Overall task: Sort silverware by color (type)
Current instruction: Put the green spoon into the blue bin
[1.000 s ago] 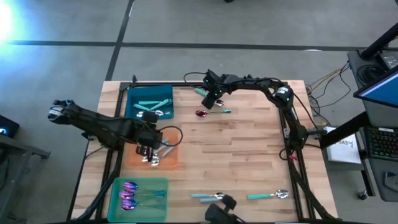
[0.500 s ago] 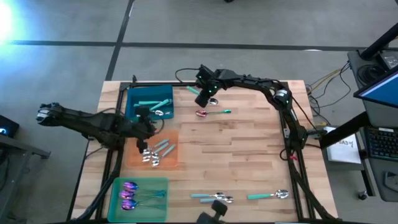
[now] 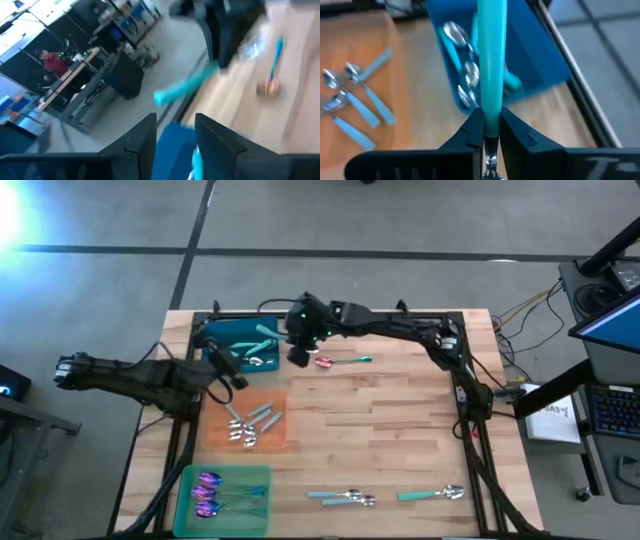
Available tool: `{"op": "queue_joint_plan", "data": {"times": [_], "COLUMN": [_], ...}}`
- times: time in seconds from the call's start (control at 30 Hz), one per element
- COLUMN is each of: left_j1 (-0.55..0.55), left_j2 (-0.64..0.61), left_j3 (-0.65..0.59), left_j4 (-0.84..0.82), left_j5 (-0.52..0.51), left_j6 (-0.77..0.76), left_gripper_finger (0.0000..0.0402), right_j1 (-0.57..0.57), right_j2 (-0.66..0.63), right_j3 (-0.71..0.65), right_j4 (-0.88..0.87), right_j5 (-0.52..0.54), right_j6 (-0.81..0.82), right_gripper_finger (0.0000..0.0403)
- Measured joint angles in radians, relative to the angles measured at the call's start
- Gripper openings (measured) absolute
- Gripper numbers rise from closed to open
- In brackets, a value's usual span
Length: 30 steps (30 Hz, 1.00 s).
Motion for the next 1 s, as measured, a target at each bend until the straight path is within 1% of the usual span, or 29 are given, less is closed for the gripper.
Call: {"op": "queue_joint_plan", "data": {"times": [0.07,0.13,0.2,0.3,0.4,0.47,0.53,0.63,0.73,0.8,0.9,1.0], "left_j1": [0.001,0.001,0.001,0.001,0.001,0.001,0.001,0.001,0.003,0.012,0.029,0.043], "left_j2": [-0.002,-0.002,-0.001,0.000,0.011,0.020,0.031,0.046,0.051,0.052,0.052,0.048], "left_j3": [0.017,0.037,0.042,0.031,0.005,-0.015,-0.036,-0.070,-0.094,-0.113,-0.138,-0.140], "left_j4": [0.063,0.099,0.145,0.270,0.396,0.489,0.592,0.699,0.779,0.857,0.982,1.043], "left_j5": [-0.001,0.000,0.027,0.107,0.121,0.096,0.043,-0.069,-0.164,-0.164,-0.138,-0.118], "left_j6": [0.010,0.011,-0.039,-0.144,-0.204,-0.207,-0.193,-0.169,-0.157,-0.140,-0.092,-0.045], "left_gripper_finger": [0.0119,0.0119,0.0119,0.0119,0.0119,0.0119,0.0119,0.0119,0.0119,0.0119,0.0119,0.0119], "right_j1": [0.019,0.032,0.040,0.052,0.062,0.067,0.071,0.075,0.076,0.078,0.091,0.108], "right_j2": [0.000,0.000,0.000,0.000,0.000,0.000,0.000,-0.002,-0.004,-0.004,-0.004,-0.004], "right_j3": [0.013,0.029,0.040,0.041,0.041,0.041,0.041,0.041,0.041,0.041,0.041,0.041], "right_j4": [0.034,0.051,0.053,0.085,0.138,0.188,0.240,0.313,0.381,0.414,0.427,0.428], "right_j5": [0.010,0.050,0.095,0.184,0.277,0.310,0.326,0.367,0.376,0.365,0.351,0.334], "right_j6": [-0.025,-0.046,-0.076,-0.139,-0.209,-0.240,-0.252,-0.260,-0.260,-0.268,-0.283,-0.293], "right_gripper_finger": [0.0025,0.0025,0.0025,0.0025,0.0025,0.0025,0.0025,0.0025,0.0025,0.0025,0.0025,0.0025]}}
